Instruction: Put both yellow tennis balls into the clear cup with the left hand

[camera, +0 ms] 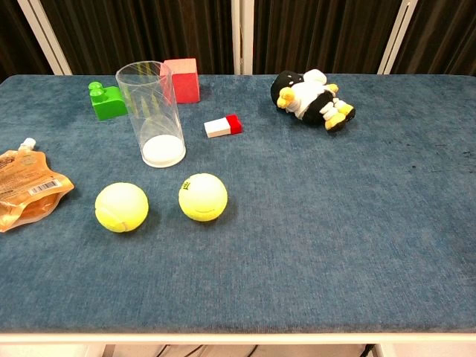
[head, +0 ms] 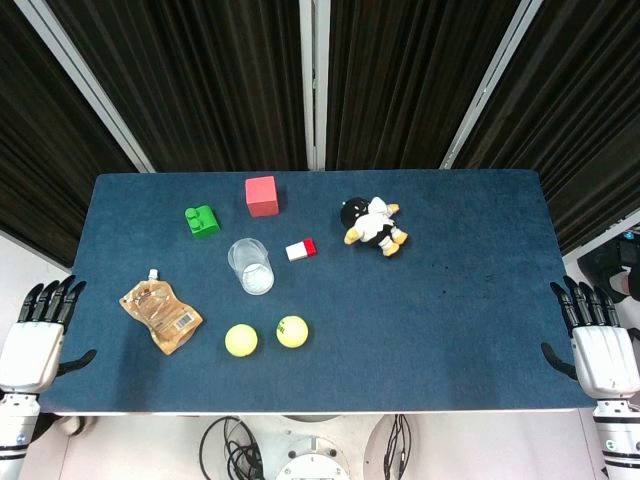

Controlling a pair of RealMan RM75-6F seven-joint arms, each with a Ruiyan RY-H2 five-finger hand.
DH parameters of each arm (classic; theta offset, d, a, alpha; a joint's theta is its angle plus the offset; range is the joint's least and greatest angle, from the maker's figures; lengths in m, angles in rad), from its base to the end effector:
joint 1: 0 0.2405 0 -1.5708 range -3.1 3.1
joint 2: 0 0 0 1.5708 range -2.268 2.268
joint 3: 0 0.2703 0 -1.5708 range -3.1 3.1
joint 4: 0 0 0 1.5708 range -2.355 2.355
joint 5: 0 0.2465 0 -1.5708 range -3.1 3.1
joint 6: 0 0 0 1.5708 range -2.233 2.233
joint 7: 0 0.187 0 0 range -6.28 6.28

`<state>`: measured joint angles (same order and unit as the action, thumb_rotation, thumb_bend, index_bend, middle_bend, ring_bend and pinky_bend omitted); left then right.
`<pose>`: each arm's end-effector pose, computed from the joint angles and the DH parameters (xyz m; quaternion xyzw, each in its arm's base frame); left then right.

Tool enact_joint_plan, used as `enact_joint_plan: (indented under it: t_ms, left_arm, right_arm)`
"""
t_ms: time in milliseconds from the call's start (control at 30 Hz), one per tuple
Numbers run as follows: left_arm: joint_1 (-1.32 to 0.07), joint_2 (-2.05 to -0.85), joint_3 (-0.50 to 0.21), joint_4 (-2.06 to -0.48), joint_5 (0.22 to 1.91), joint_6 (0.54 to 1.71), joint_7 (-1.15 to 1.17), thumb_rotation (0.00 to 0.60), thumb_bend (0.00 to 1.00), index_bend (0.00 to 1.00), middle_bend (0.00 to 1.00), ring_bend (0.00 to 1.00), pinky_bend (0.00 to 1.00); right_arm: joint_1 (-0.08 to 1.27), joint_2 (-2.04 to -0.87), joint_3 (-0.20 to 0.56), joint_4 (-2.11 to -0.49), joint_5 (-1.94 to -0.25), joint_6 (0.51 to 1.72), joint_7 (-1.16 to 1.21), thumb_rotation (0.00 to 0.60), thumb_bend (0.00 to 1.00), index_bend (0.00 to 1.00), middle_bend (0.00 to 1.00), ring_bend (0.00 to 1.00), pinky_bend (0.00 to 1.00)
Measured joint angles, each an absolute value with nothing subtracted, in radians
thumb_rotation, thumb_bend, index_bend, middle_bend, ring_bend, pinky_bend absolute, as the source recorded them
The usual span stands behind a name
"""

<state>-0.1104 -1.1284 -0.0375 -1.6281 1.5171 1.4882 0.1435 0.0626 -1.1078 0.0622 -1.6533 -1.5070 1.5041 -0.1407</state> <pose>-0.3252 0.2330 0.1237 -0.6277 -0.3425 -0.3625 0.5977 -0.3304 -0.2231 0.1360 0.6070 -0.3506 0.3607 0.6153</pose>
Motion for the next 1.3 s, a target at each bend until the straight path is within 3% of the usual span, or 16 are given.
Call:
enact_joint_plan:
  t_ms: [733, 967, 1300]
  left_arm:
    - [-0.161, -1.111, -0.014, -1.719, 1.620, 1.439, 0.157, 0.600, 0.10, 0.04, 0.00, 0.00, 0.01]
    - [-0.256, -1.165, 0.003, -1.756, 1.703, 1.304, 0.154, 0.600, 0.09, 0.06, 0.03, 0.00, 0.07]
    - [-0.388, -1.350, -0.019, -1.713, 1.632, 1.095, 0.216, 0.600, 0.07, 0.06, 0.03, 0.00, 0.08]
  right_arm:
    - [0.048, -1.082, 0.068, -1.645, -1.509, 1.529, -0.093, 0.600, 0.18, 0.00, 0.00, 0.00, 0.00]
    - [0.042, -1.085, 0.070, -1.639, -1.506, 1.536, -0.081, 0.600, 0.18, 0.00, 0.00, 0.00, 0.00]
    - [0.029, -1.074, 0.078, -1.628, -1.488, 1.551, -0.051, 0.600, 0.18, 0.00, 0.00, 0.00, 0.00]
